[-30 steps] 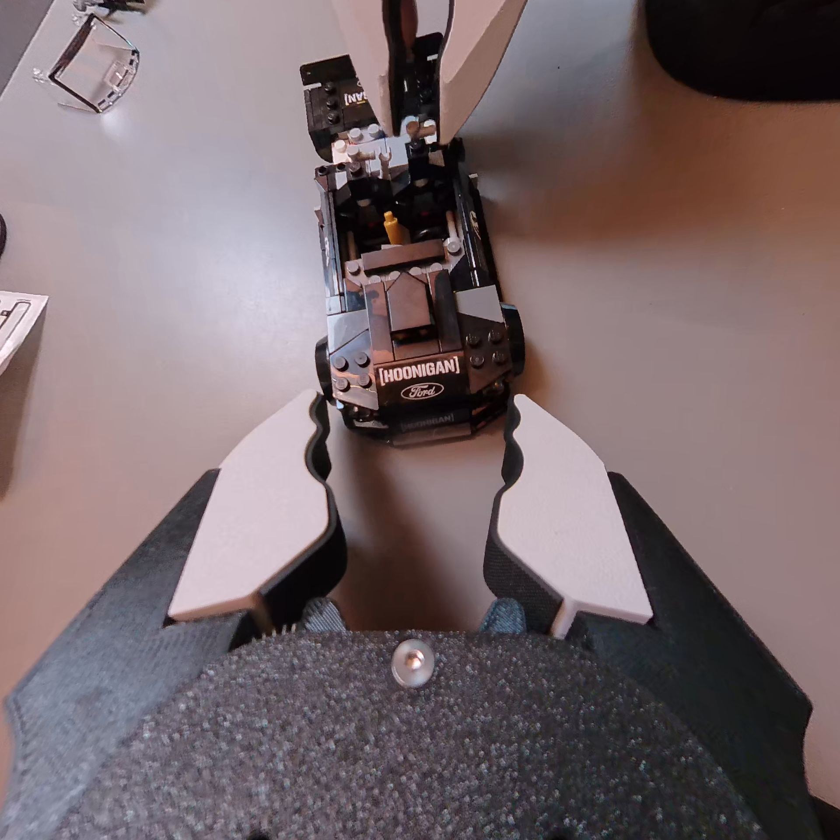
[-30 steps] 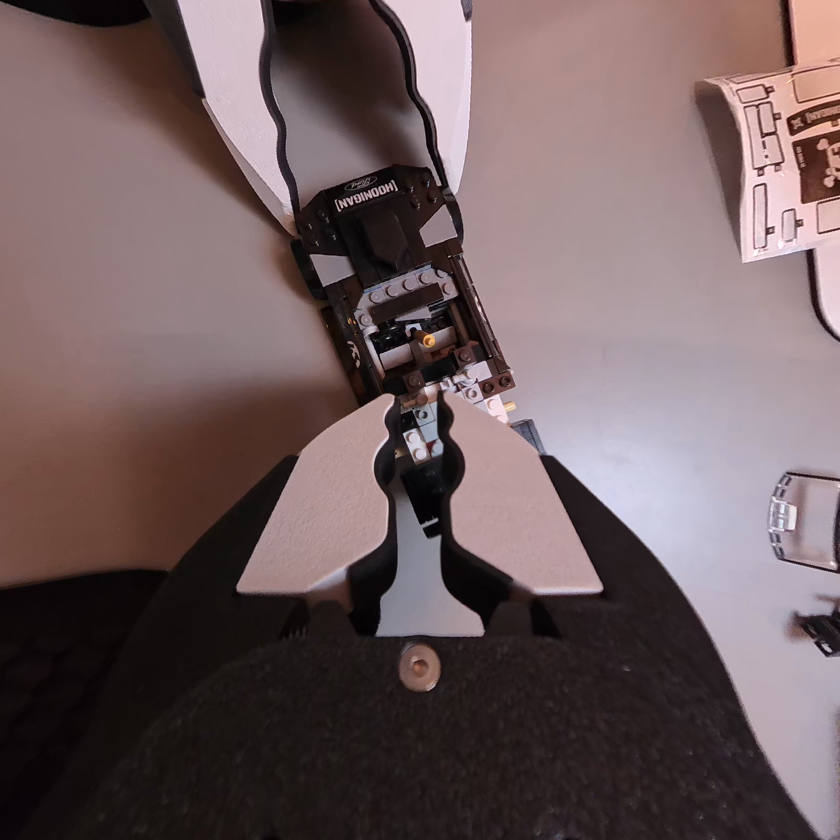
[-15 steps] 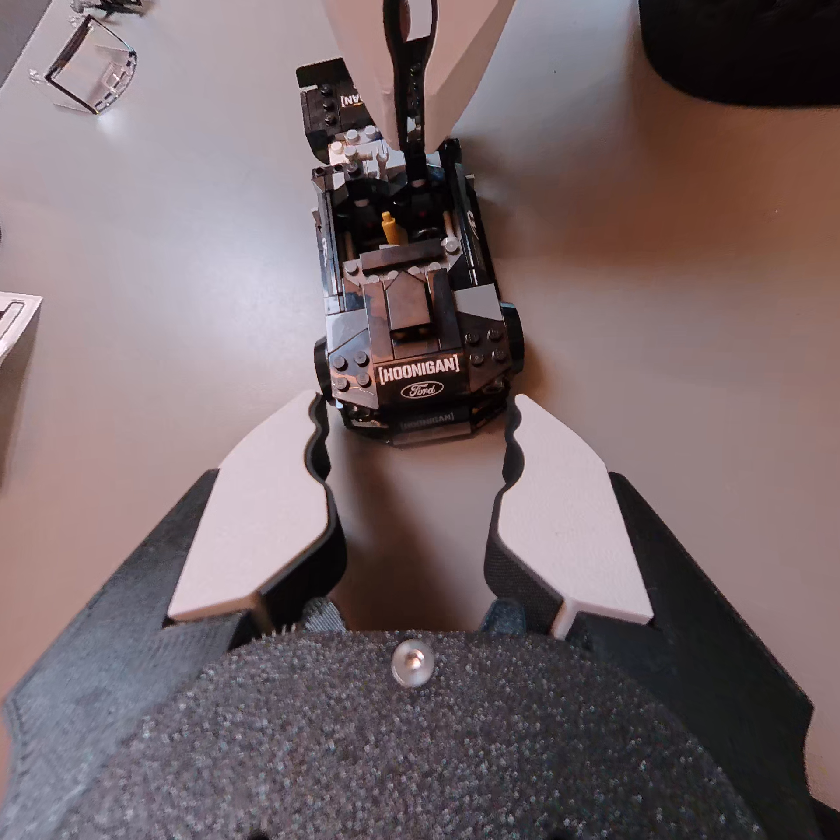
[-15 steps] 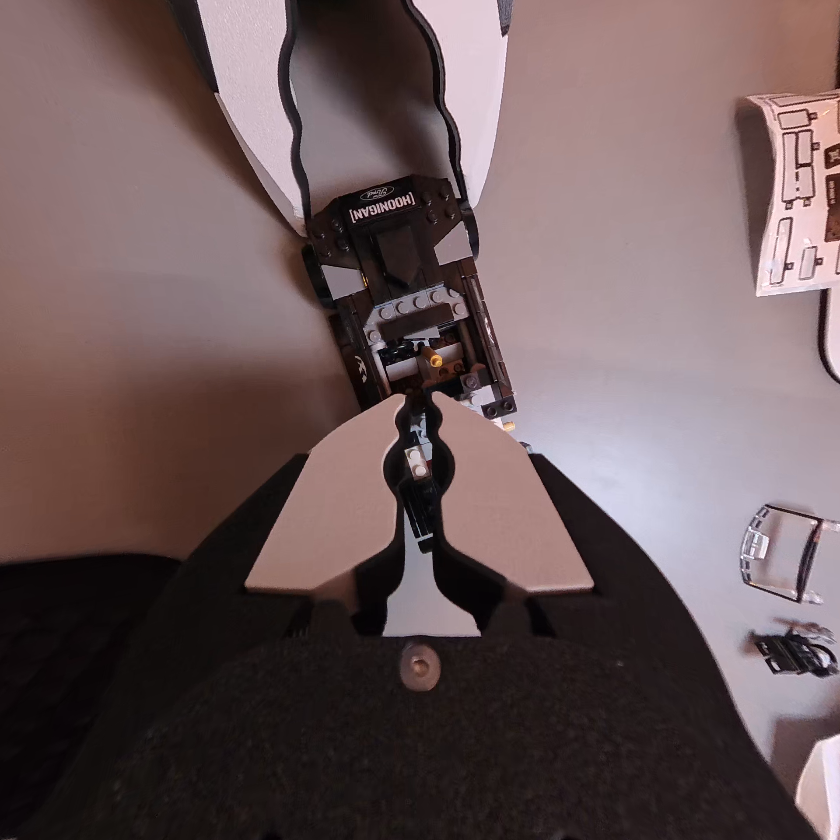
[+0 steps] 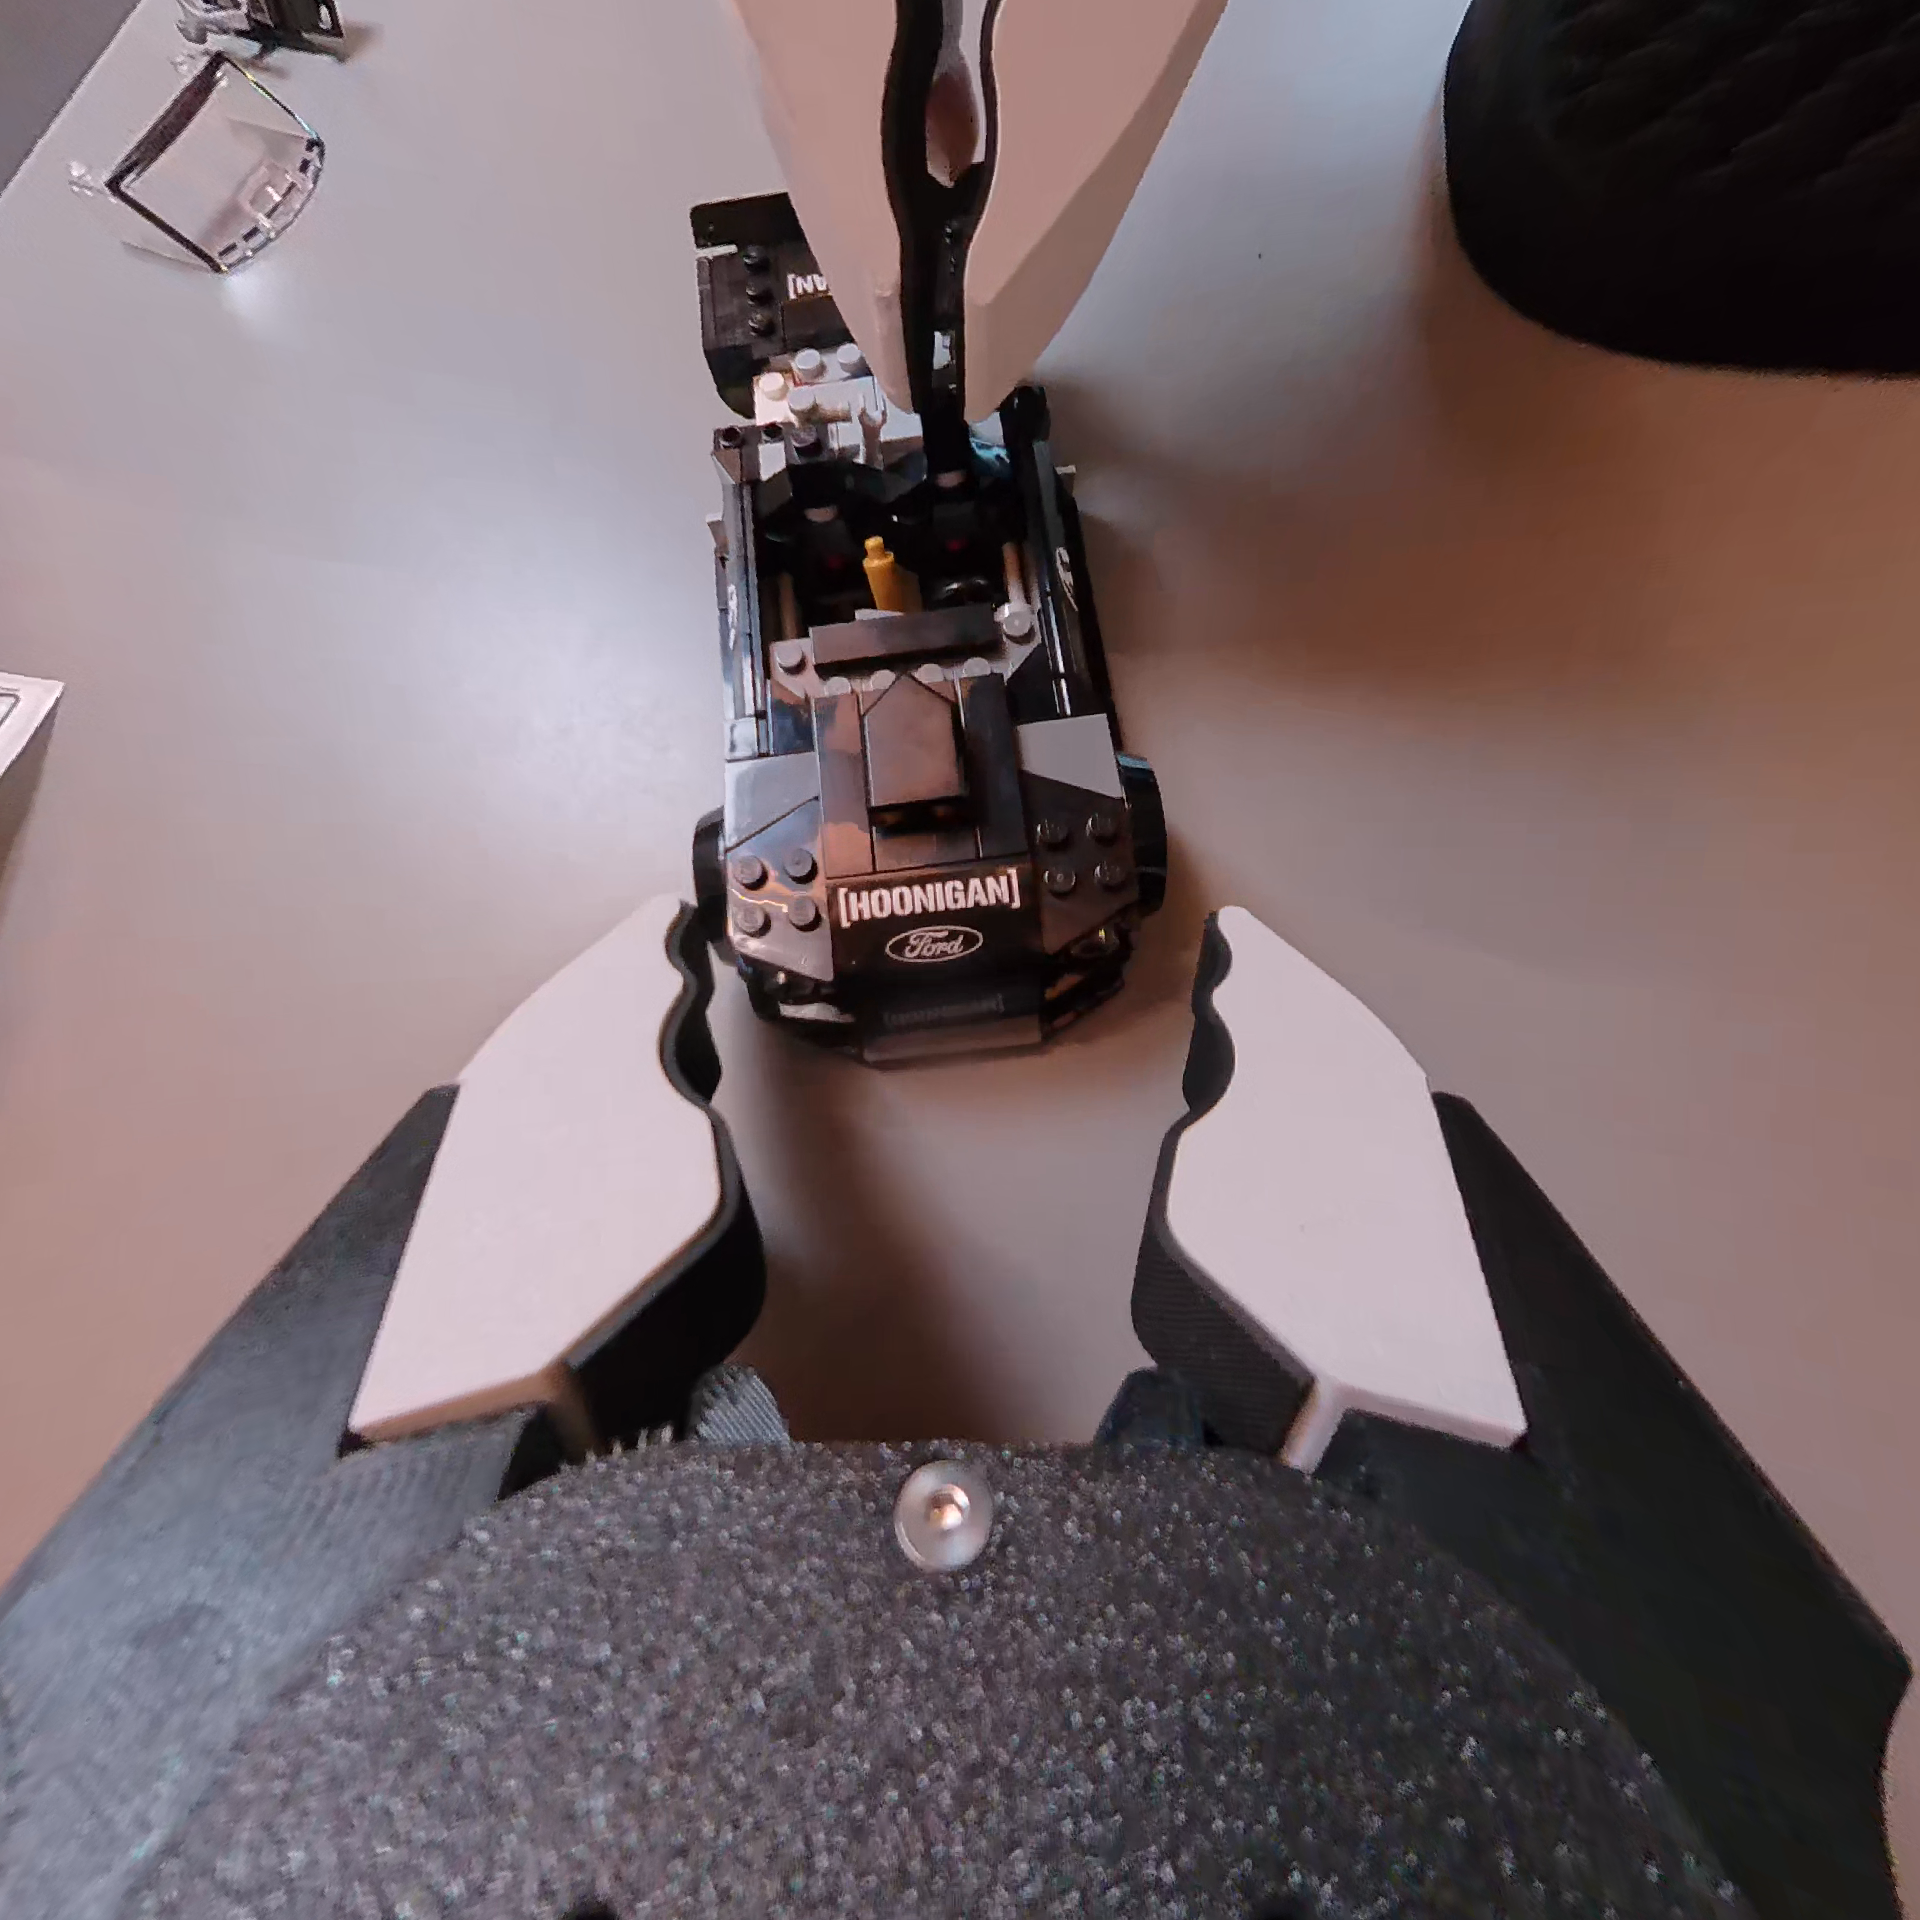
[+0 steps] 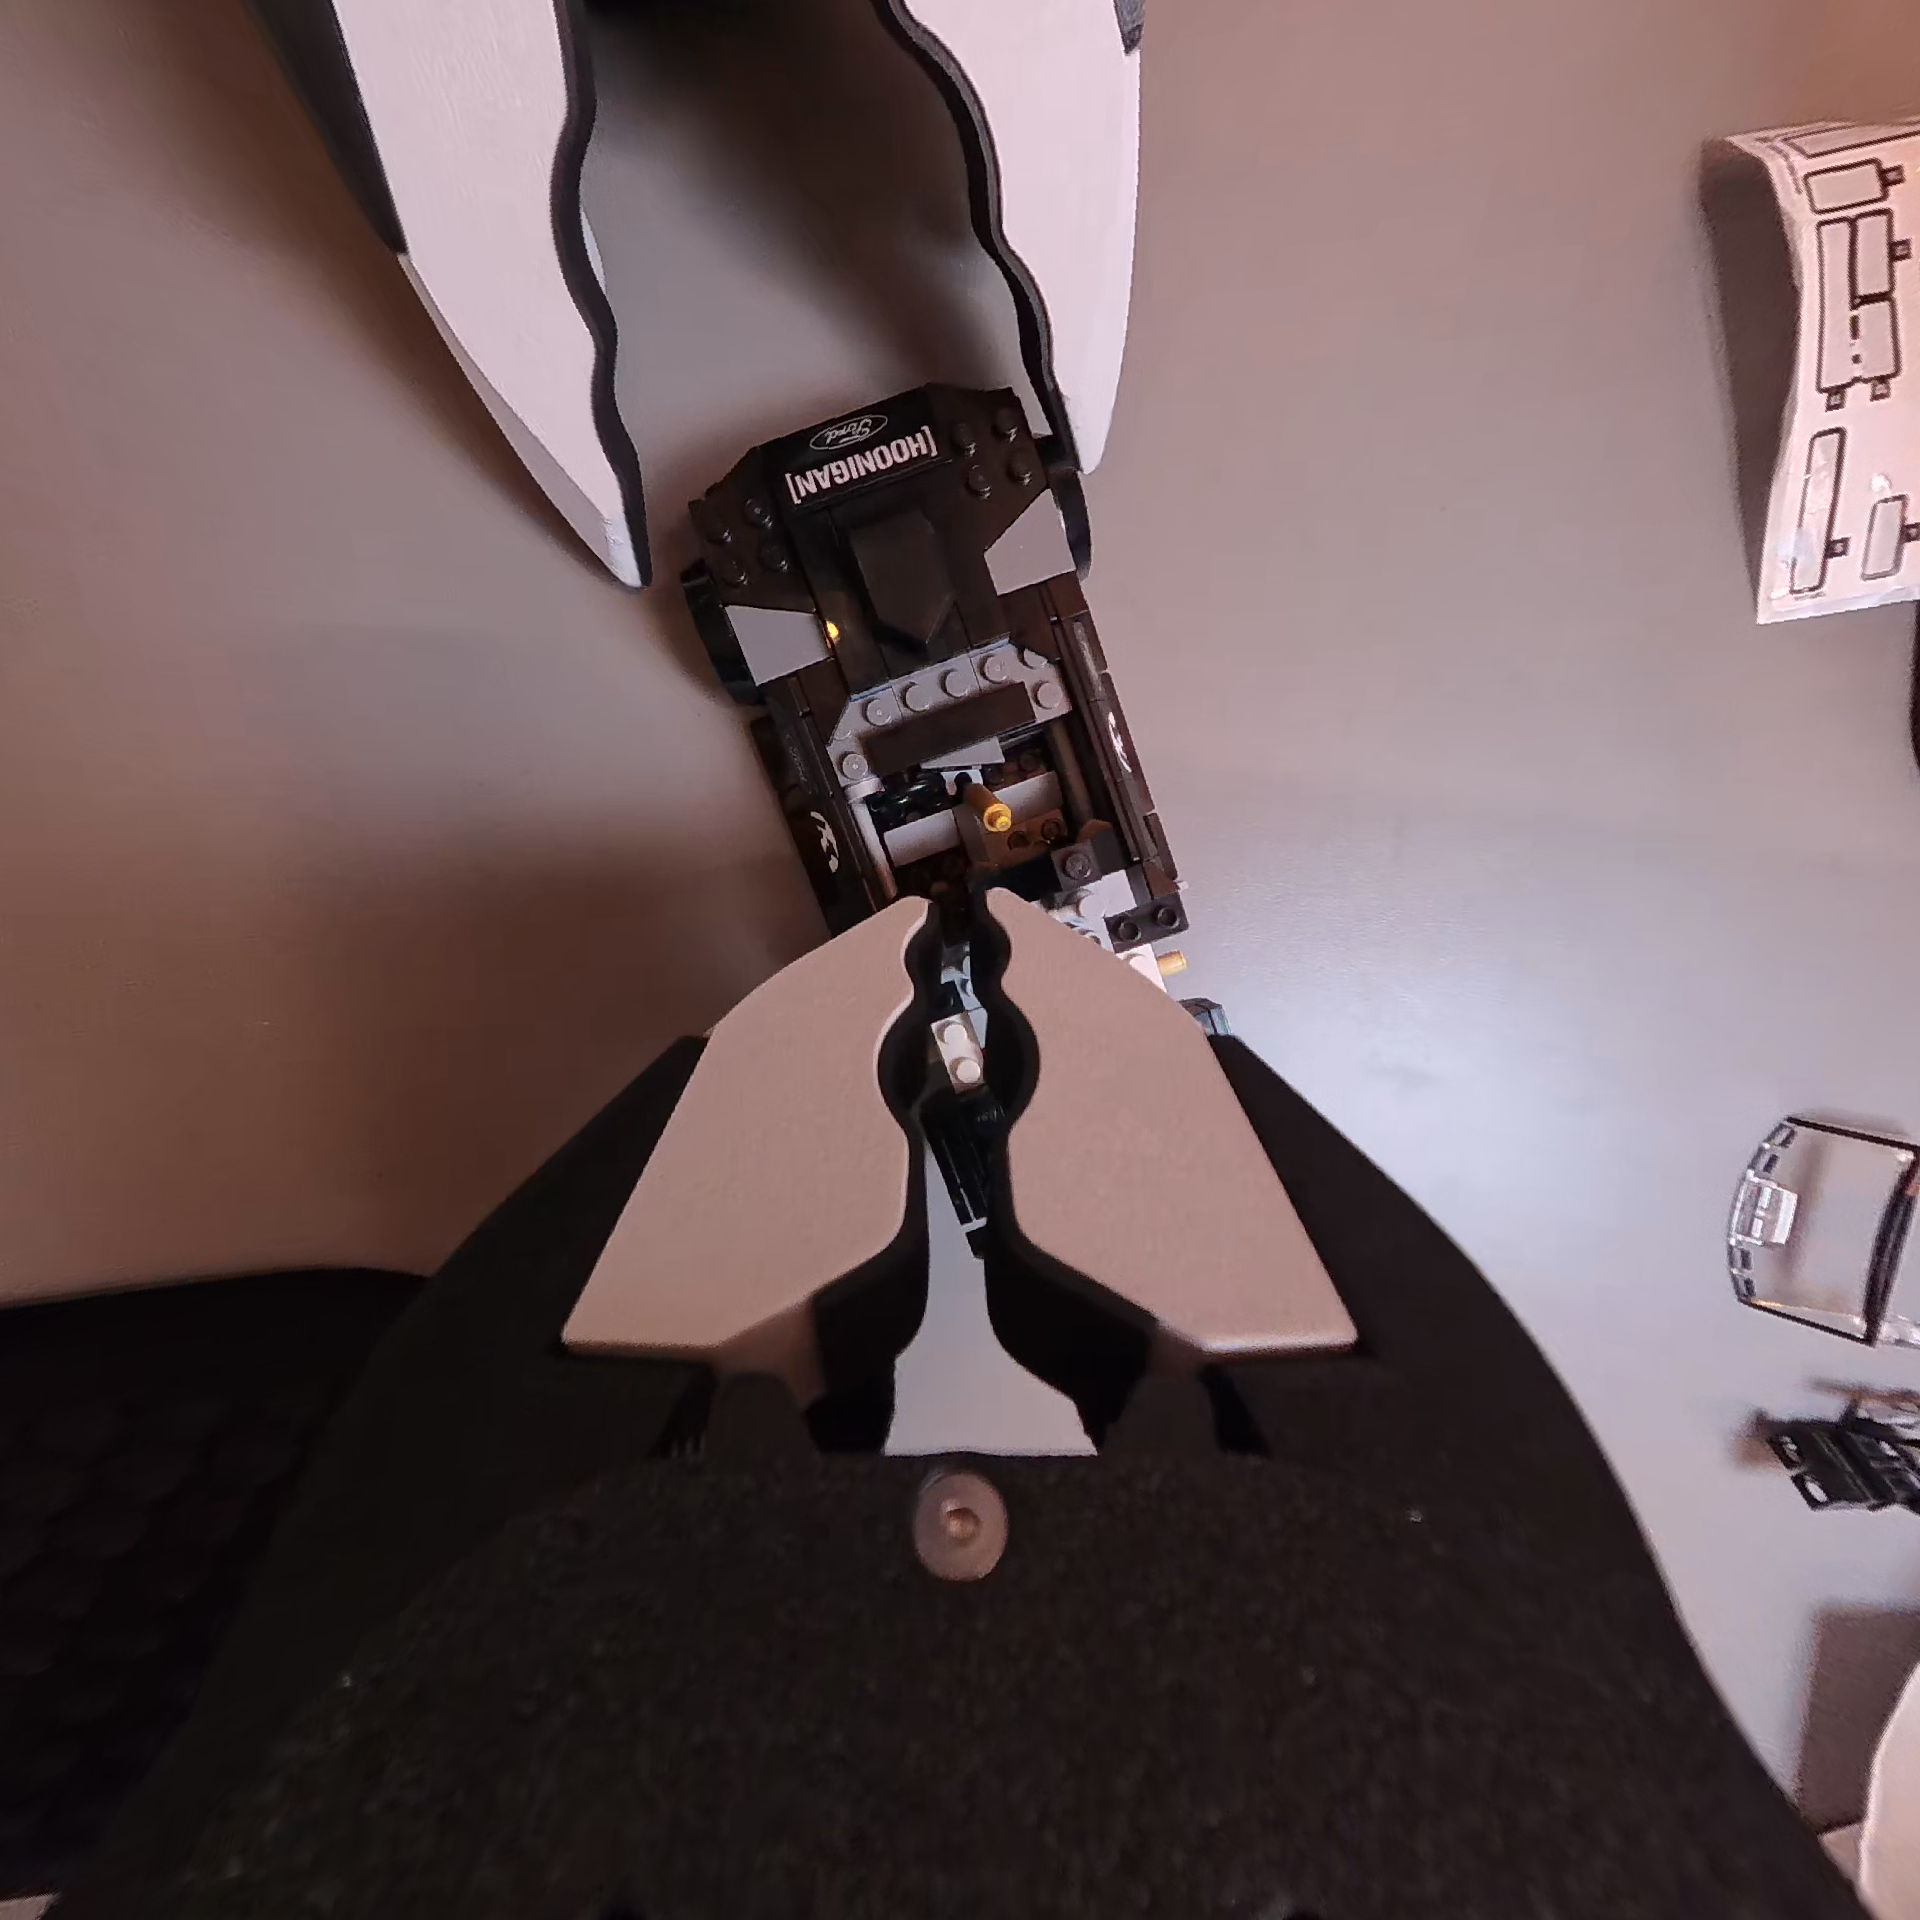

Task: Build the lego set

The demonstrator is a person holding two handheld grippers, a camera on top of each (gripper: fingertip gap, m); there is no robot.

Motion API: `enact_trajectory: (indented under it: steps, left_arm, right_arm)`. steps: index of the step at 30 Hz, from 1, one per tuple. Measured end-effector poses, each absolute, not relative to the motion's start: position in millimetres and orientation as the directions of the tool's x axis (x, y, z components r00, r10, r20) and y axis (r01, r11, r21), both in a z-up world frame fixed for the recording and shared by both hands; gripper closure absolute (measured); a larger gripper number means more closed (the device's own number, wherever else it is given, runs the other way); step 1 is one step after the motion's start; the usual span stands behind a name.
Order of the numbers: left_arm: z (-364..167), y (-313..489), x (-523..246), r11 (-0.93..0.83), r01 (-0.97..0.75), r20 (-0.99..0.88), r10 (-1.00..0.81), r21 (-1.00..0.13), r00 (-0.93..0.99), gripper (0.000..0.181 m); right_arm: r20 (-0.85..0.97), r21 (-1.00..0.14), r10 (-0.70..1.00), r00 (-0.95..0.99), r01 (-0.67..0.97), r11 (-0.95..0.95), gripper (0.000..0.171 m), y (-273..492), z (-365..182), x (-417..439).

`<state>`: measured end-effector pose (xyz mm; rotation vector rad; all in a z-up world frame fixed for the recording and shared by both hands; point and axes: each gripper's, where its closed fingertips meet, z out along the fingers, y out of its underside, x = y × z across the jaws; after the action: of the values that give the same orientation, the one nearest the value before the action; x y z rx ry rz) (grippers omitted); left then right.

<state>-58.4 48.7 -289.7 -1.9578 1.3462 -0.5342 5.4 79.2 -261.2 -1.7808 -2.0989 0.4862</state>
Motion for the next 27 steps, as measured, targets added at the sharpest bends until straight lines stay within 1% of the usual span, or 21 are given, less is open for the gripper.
enact_trajectory:
  steps: [5,18,27]
  left_arm:
    - [-289.8,50.8,-58.1,-0.231,-0.635,-0.054,-0.916,-0.737,0.396,0.095]
    - [-290.1,52.4,-57.3,-0.241,-0.629,-0.054,-0.910,-0.739,0.412,0.095]
    - [-289.9,53.4,-56.6,-0.247,-0.624,-0.050,-0.907,-0.742,0.418,0.094]
  right_arm:
    - [0.042,-0.472,0.991,-0.128,0.872,0.132,0.166,79.2,-261.5,5.6]
    - [0.046,-0.453,0.994,-0.103,0.884,0.113,0.166,79.4,-262.1,6.1]
    - [0.033,-0.463,0.996,-0.078,0.882,0.085,0.166,78.9,-262.2,6.1]
